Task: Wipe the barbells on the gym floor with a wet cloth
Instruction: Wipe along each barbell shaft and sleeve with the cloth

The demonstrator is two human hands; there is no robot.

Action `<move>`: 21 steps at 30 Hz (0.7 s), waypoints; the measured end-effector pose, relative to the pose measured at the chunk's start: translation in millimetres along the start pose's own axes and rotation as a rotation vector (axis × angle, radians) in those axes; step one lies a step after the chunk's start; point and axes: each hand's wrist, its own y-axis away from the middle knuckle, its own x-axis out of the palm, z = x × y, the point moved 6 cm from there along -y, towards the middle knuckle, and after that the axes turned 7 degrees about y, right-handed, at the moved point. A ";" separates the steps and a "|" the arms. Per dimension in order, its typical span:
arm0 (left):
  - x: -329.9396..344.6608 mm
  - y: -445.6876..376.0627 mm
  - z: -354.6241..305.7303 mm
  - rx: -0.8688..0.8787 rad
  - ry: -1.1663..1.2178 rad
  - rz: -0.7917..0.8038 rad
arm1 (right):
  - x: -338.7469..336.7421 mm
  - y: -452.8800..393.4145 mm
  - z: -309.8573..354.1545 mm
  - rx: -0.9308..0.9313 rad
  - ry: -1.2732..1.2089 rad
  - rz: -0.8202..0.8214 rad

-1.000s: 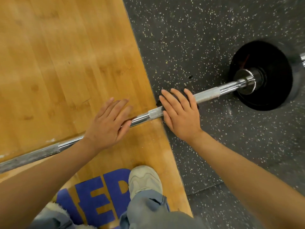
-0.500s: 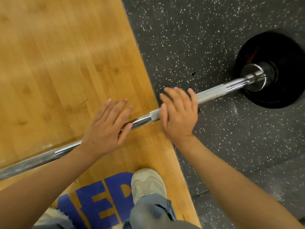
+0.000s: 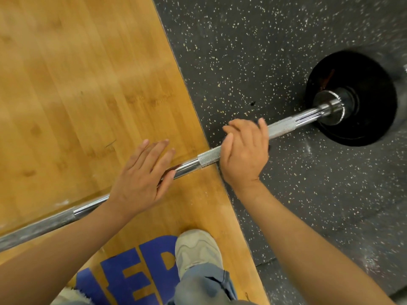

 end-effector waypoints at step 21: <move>-1.6 -3.0 -0.5 -0.015 0.017 0.027 | -5.0 -15.3 -25.2 0.161 0.088 0.234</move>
